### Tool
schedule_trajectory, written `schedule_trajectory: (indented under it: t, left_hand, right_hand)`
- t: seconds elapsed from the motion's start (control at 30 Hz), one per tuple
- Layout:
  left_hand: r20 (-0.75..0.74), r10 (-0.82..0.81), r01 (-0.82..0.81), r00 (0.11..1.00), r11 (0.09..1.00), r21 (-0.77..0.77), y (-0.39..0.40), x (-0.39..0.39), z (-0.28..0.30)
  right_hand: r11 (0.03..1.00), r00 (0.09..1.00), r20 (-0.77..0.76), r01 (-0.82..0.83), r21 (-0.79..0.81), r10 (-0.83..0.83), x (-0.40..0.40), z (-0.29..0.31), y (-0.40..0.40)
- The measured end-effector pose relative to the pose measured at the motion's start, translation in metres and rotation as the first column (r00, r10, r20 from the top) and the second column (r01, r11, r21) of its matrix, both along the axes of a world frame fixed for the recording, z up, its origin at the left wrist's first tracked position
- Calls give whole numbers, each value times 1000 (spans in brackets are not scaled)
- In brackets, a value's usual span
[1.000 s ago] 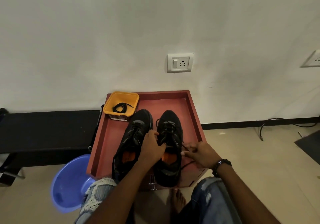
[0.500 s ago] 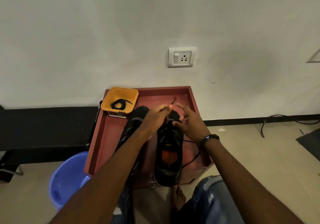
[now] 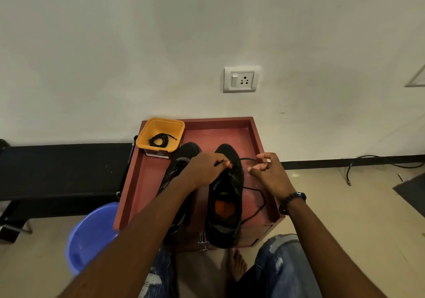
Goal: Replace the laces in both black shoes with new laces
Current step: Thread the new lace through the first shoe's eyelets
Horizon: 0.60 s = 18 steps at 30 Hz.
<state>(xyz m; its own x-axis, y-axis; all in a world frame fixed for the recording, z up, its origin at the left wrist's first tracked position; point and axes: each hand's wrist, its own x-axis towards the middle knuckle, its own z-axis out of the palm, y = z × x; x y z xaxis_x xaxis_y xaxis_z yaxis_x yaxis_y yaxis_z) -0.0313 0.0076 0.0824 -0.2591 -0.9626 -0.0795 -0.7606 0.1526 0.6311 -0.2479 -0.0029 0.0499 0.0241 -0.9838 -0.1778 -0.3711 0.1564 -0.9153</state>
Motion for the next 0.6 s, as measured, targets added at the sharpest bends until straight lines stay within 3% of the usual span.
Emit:
schedule_trajectory:
  t: [0.1, 0.2, 0.33, 0.4, 0.47, 0.53, 0.6]
  left_hand:
    - [96, -15, 15, 995, 1000, -2, -2, 5, -7]
    - [145, -23, 27, 989, 999, -28, -4, 4, -8]
    - [167, 149, -91, 975, 945, -314, 10, -5, -12]
    - [215, 147, -53, 966, 919, -391, 24, -9, -20]
    - [282, 119, -8, 952, 930, -366, 36, -14, -31]
    - [229, 189, -91, 955, 920, -380, 46, -18, -39]
    - [93, 280, -205, 956, 858, -471, 54, -21, -44]
  right_hand:
    - [986, 979, -145, -155, -64, 145, 5, -2, 3]
    - [923, 847, -425, -379, -62, 319, 14, -7, 0]
    - [935, 832, -476, -352, -54, 286, 14, -12, -3]
    - [937, 822, -524, -329, -117, 223, 15, -11, -2]
    - [946, 854, -486, -288, -146, 186, 17, -8, 2]
    - [975, 950, -273, -191, -116, 154, 18, -9, 4]
    - [989, 990, -19, -142, -31, 142, 18, -13, 5]
